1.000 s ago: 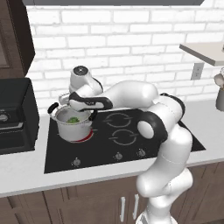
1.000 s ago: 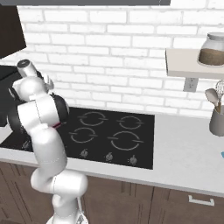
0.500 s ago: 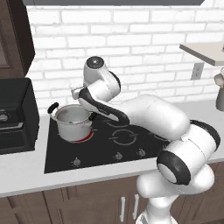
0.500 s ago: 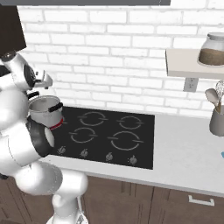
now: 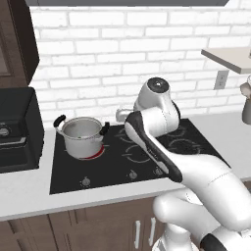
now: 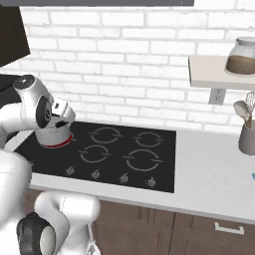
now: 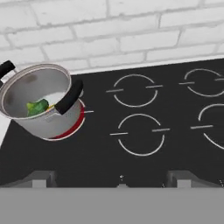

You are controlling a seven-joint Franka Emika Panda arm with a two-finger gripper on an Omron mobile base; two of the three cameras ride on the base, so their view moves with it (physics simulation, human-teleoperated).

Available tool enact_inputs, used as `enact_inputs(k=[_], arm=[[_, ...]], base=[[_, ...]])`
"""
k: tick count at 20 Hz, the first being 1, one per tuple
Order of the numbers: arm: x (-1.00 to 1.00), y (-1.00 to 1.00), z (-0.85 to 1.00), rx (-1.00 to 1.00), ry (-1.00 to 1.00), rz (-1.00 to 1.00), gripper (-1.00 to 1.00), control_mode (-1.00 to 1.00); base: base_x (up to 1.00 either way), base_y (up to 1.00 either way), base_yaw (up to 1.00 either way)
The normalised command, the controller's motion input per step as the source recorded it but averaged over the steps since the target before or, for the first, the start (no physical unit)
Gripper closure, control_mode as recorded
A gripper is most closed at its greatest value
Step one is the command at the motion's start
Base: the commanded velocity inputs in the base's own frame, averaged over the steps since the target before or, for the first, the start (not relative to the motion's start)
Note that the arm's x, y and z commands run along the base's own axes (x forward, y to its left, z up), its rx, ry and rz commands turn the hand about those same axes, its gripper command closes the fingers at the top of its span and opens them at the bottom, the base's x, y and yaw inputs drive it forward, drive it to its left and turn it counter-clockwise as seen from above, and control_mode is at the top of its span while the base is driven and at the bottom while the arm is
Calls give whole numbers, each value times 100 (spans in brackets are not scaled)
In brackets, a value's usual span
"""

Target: Put the broccoli and lemon in the pot. Retrieve the spatula and lightly stir the vegetables in the pot.

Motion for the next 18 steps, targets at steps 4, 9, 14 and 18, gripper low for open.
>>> enact_inputs(k=[4, 9, 14, 18], arm=[[-86, -100, 0, 11, 20, -20, -100, -100], [-43, -69, 0, 6, 26, -14, -100, -100], [-10, 4, 0, -1, 14, -7, -100, -100], [-14, 9, 0, 0, 0, -3, -100, -100]], base=[[0, 0, 0], [0, 0, 0], [0, 0, 0], [0, 0, 0]])
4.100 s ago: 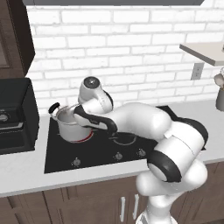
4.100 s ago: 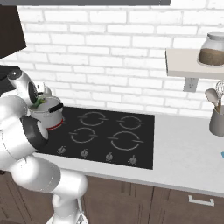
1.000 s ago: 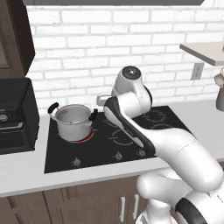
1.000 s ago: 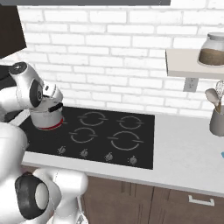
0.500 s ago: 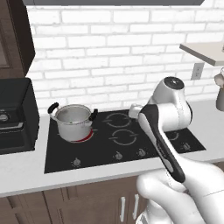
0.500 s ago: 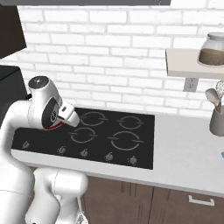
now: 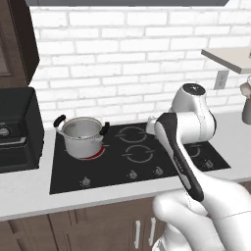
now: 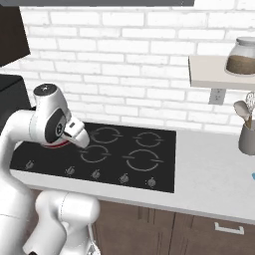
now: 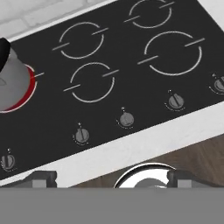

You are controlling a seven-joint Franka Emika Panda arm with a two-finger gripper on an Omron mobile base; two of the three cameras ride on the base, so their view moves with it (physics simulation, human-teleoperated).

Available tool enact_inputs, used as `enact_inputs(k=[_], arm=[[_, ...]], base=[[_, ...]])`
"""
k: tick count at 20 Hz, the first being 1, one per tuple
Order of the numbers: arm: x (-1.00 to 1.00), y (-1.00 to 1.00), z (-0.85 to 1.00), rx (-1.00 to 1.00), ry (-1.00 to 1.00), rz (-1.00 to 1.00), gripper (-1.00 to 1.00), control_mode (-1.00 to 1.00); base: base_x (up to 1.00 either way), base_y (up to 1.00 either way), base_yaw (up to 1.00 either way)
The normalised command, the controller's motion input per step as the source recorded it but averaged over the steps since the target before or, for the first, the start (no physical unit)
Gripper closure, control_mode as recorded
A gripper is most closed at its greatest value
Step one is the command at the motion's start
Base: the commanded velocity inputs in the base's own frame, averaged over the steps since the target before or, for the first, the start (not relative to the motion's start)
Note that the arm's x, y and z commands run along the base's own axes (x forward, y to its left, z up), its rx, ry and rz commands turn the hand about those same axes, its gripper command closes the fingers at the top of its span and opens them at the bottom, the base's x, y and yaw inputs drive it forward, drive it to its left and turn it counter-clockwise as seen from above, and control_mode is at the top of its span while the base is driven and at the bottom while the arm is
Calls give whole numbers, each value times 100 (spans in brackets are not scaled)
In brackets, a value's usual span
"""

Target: Put the broccoli and lemon in the pot. Retrieve the spatula and lightly stir the vegetables in the pot.

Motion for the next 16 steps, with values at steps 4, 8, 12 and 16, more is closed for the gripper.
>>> enact_inputs(k=[4, 8, 12, 16], arm=[[-6, 0, 0, 0, 0, -1, -100, 100], [0, 0, 0, 0, 0, 0, -100, 100], [0, 0, 0, 0, 0, 0, -100, 100], [0, 0, 0, 0, 0, 0, -100, 100]], base=[[-33, -23, -6], [-62, -83, -11], [-20, -100, -5], [0, -100, 7]])
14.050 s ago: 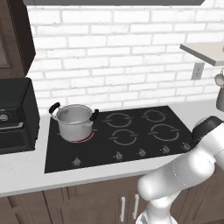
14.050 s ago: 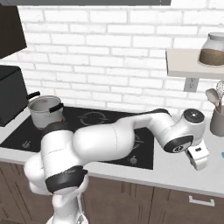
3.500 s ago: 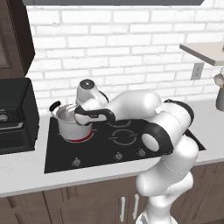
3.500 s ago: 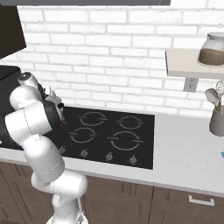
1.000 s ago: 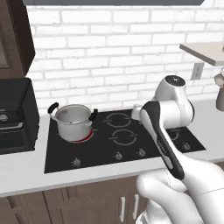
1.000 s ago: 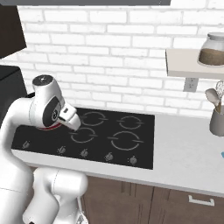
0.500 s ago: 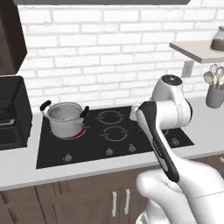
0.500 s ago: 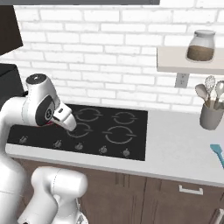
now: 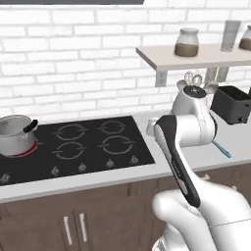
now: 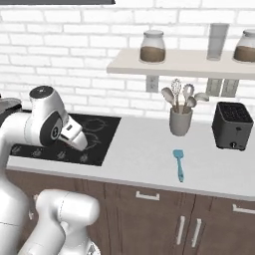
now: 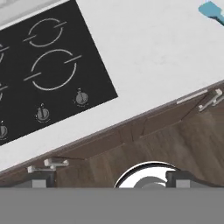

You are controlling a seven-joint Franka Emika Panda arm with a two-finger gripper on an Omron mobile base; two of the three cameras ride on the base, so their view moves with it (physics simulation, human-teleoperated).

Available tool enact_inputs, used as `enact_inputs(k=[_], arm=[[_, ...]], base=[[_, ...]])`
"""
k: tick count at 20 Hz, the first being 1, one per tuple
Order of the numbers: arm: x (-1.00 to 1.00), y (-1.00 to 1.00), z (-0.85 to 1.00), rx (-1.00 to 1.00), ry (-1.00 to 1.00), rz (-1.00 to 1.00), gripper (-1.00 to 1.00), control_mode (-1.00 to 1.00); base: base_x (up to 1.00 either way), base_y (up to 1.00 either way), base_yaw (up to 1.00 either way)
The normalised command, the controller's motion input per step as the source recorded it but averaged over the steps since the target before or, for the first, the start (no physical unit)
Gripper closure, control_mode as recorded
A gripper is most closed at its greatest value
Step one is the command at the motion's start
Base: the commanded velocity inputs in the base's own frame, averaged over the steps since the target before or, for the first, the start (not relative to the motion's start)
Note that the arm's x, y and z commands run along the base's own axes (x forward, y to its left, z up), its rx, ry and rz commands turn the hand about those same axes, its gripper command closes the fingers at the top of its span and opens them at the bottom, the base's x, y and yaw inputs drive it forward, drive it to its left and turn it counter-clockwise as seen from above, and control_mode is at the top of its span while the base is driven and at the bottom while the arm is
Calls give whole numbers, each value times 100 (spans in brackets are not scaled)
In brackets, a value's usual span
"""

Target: Put the broccoli and lemon in the pot. Retrieve the spatula and lightly stir the vegetables in the pot.

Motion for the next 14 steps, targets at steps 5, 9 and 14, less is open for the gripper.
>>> enact_inputs(k=[5, 9, 14], arm=[[0, 0, 0, 0, 0, 0, -100, 100], [0, 0, 0, 0, 0, 0, -100, 100], [0, -57, -10, 1, 0, 0, -100, -100]], base=[[0, -93, 15], [0, -62, 9], [0, 0, 0]])
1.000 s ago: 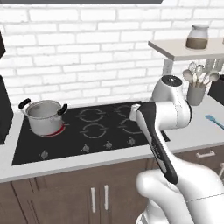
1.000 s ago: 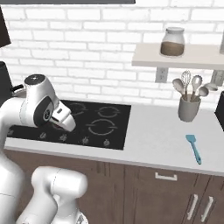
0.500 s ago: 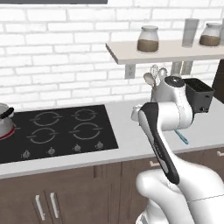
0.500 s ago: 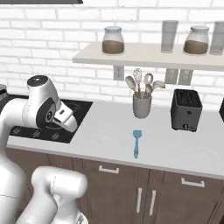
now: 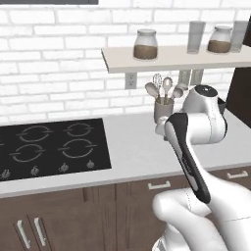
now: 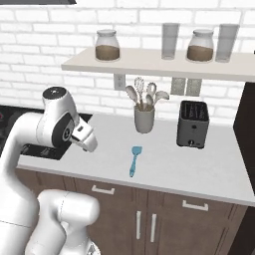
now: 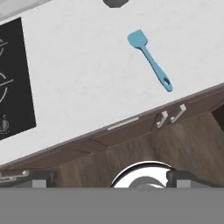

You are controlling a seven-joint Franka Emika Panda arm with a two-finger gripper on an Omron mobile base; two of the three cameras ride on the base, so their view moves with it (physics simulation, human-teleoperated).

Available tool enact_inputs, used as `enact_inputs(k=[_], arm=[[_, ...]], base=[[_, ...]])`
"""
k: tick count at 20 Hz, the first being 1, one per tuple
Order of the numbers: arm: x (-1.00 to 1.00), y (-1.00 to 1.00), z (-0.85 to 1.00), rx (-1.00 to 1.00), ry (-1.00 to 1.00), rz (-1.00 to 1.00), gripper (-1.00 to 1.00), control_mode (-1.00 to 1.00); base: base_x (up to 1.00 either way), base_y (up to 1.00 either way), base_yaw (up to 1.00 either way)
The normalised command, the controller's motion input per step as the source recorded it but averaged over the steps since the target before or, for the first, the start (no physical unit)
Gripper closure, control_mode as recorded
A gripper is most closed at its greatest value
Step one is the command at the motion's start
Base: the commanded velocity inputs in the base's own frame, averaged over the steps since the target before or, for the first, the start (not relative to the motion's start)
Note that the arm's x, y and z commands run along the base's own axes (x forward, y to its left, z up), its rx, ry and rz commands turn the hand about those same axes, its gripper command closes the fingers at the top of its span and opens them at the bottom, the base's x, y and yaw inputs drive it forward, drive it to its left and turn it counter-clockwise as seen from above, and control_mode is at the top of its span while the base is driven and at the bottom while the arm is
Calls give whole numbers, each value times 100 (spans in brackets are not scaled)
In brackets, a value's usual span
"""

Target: Put the broccoli and lemon in the pot. Retrieve the spatula and lightly stir the vegetables in the pot.

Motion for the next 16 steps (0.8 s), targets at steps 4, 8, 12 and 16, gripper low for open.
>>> enact_inputs(k=[4, 8, 12, 16], arm=[[0, -100, -34, 0, 0, 4, -100, -100], [4, -86, -39, 0, 1, 4, -100, -100], [22, -53, -30, 0, 3, 6, -100, -100], [26, -20, -31, 0, 4, 4, -100, -100]], base=[[0, 0, 0], [0, 0, 0], [0, 0, 0], [0, 0, 0]])
